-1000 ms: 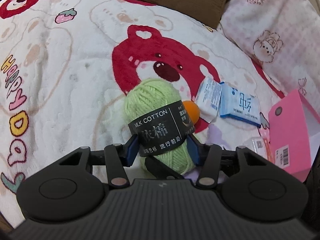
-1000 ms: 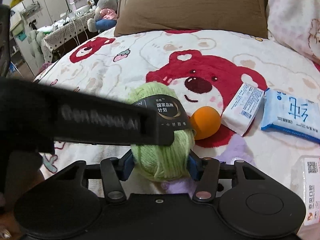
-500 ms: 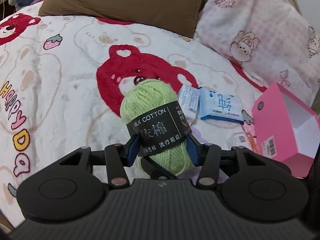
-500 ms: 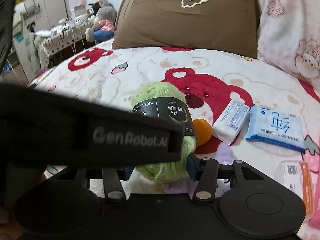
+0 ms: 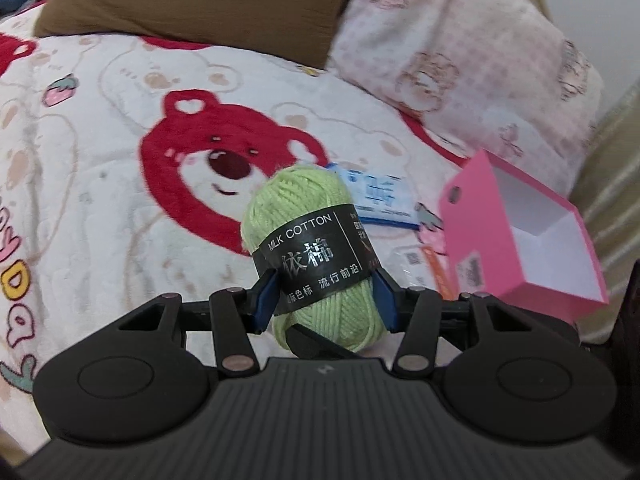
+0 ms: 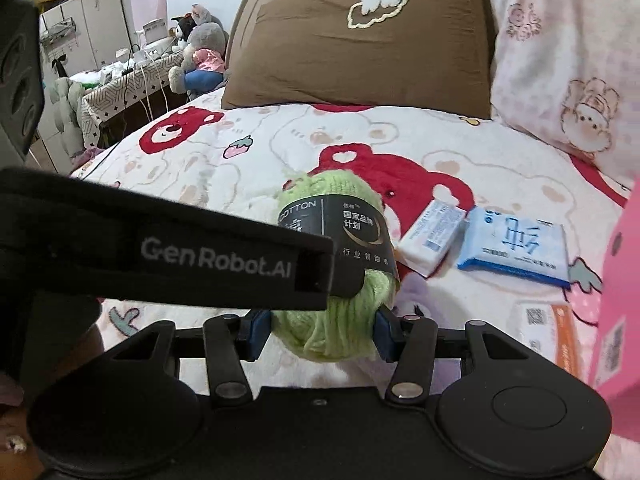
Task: Organize objects
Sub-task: 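Close the left gripper on the green yarn skein and lift it, then carry the yarn skein with the left gripper over the pink box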
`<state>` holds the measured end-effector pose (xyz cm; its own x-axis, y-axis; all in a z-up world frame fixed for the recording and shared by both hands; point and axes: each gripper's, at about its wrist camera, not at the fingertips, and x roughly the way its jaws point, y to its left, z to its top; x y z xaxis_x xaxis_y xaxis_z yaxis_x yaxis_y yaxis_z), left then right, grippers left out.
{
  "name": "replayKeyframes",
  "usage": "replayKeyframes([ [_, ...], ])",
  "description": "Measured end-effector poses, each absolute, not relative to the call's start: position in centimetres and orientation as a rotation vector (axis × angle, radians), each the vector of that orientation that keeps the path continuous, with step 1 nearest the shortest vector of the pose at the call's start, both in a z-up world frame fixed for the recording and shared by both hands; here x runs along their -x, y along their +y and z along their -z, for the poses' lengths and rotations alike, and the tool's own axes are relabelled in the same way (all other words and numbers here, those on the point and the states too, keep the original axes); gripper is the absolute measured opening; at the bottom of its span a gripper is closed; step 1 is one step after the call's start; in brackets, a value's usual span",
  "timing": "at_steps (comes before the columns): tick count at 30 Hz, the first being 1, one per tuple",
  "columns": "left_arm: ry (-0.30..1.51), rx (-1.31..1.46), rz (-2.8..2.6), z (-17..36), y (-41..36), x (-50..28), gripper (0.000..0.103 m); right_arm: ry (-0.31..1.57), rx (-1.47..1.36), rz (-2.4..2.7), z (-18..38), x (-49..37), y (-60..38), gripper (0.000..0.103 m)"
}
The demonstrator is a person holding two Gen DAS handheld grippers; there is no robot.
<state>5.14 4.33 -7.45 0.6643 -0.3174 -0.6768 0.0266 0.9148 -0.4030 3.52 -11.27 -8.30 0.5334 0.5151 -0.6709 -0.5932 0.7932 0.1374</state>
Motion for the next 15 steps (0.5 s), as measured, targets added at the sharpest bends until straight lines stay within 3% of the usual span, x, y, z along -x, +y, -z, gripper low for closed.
replayKeyframes([
  [15, 0.861, 0.38, 0.327, 3.7, 1.9, -2.7, 0.049, 0.718, 0.163, -0.627, 5.0, 1.2, -15.0, 0.056],
])
